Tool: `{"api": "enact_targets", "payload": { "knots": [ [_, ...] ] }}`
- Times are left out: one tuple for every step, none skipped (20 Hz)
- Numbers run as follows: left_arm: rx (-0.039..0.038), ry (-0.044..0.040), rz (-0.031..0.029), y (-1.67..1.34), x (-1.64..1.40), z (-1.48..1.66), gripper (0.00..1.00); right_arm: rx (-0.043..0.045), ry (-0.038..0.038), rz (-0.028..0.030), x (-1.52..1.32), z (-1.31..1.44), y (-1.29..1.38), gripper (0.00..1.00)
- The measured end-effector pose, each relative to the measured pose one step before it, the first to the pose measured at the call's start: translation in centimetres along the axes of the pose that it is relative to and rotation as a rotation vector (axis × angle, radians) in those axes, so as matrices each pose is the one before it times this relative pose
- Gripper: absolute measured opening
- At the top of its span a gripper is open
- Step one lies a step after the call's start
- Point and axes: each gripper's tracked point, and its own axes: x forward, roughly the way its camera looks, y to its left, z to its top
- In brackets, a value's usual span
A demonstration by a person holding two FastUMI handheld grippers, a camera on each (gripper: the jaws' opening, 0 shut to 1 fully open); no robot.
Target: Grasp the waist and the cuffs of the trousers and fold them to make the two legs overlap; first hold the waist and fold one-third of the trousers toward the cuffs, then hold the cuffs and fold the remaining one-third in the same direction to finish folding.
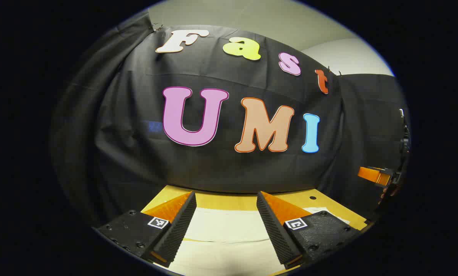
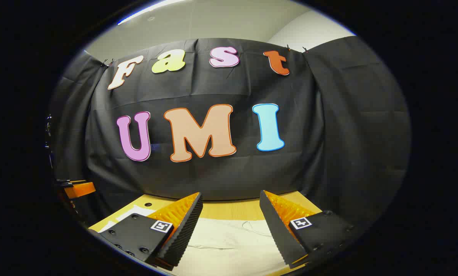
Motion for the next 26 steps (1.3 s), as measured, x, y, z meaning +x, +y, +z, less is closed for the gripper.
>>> {"api": "enact_targets", "payload": {
  "knots": [
    [-0.00393,0.00141,0.00284,0.026,-0.105,-0.153,0.94,-0.00345,0.00420,-0.00108,-0.048,-0.067,-0.193,0.95],
    [-0.00116,0.00038,0.00206,0.025,-0.100,0.020,0.94,-0.00276,0.00102,-0.00090,-0.058,-0.182,-0.158,0.95],
    [0.00173,0.00105,0.00488,0.130,-0.138,-0.125,0.91,-0.00058,0.00072,-0.00250,-0.074,0.021,-0.208,0.95],
    [0.00176,0.00150,0.00499,0.138,-0.058,-0.054,0.94,0.00179,0.00346,0.00067,-0.039,-0.237,-0.006,0.95],
    [0.00028,0.00200,0.00213,0.064,-0.119,-0.164,0.94,0.00214,0.00359,0.00147,-0.015,-0.094,0.072,0.91],
    [-0.00047,0.00174,0.00191,0.121,-0.142,-0.024,0.94,0.00017,-0.00024,0.00093,0.006,-0.052,0.050,0.91],
    [0.00070,0.00149,0.00219,0.096,-0.101,-0.159,0.94,-0.00266,-0.00085,0.00080,0.011,0.025,0.005,0.91],
    [0.00132,0.00073,0.00352,0.100,-0.079,-0.062,0.94,-0.00478,0.00122,-0.00025,0.048,-0.088,0.061,0.95],
    [0.00106,0.00121,0.00492,0.235,0.064,-0.055,0.94,-0.00522,0.00104,-0.00043,-0.030,-0.014,0.024,0.95],
    [-0.00022,0.00132,0.00310,0.165,-0.028,-0.057,0.94,-0.00340,0.00284,-0.00086,-0.101,-0.132,-0.020,0.91],
    [-0.00008,0.00054,0.00186,0.057,0.007,-0.077,0.94,0.00017,0.00190,0.00024,-0.019,-0.064,0.019,0.91],
    [0.00109,0.00063,0.00091,0.063,0.006,0.052,0.94,0.00070,0.00174,-0.00010,0.012,-0.132,0.084,0.95],
    [0.00359,0.00165,0.00157,0.104,0.023,-0.161,0.94,-0.00064,0.00208,-0.00167,-0.072,-0.041,-0.008,0.96],
    [0.00584,0.00266,0.00251,0.103,-0.082,-0.093,0.94,-0.00186,0.00210,-0.00205,-0.021,-0.156,-0.002,0.95],
    [0.00630,0.00327,-0.00016,0.067,-0.037,-0.172,0.94,-0.00183,0.00428,-0.00195,-0.014,-0.083,0.083,0.95],
    [0.00666,0.00130,-0.00044,0.067,-0.072,0.025,0.94,-0.00123,0.00345,-0.00158,-0.222,-0.268,-0.021,0.95],
    [0.00533,0.00258,-0.00197,0.104,-0.065,-0.218,0.94,-0.00084,0.00299,-0.00039,-0.112,-0.097,0.009,0.92],
    [0.00244,0.00387,-0.00324,0.055,-0.035,-0.124,0.94,-0.00099,0.00322,-0.00115,-0.176,-0.237,-0.002,0.91],
    [0.00194,0.00688,-0.00684,-0.012,-0.100,-0.336,0.94,-0.00179,0.00228,-0.00117,-0.106,-0.065,0.027,0.96],
    [0.00790,0.00853,-0.01222,-0.076,-0.181,-0.371,0.94,-0.00289,0.00536,-0.00126,-0.049,-0.153,0.081,0.95],
    [0.01505,0.01032,-0.01513,0.001,-0.151,-0.455,0.94,-0.00305,0.00344,0.00029,-0.118,-0.125,0.036,0.95],
    [0.01546,0.01364,-0.01664,0.008,-0.151,-0.468,0.94,-0.00404,0.00293,-0.00064,-0.199,-0.215,-0.108,0.96],
    [0.01899,0.02139,-0.02138,-0.100,-0.135,-0.616,0.94,-0.00494,0.00438,0.00003,-0.195,-0.157,0.037,0.96],
    [0.01916,0.02690,-0.02439,-0.072,-0.180,-0.663,0.94,-0.00590,0.00600,-0.00213,-0.129,-0.310,0.014,0.95],
    [0.01971,0.03378,-0.02739,-0.023,-0.243,-1.072,0.94,-0.00658,0.00638,-0.00212,-0.174,-0.205,-0.021,0.96],
    [0.01947,0.03333,-0.03032,-0.099,-0.258,-1.140,0.94,-0.00461,0.00768,-0.00177,-0.277,-0.380,-0.019,0.96]
  ]
}}
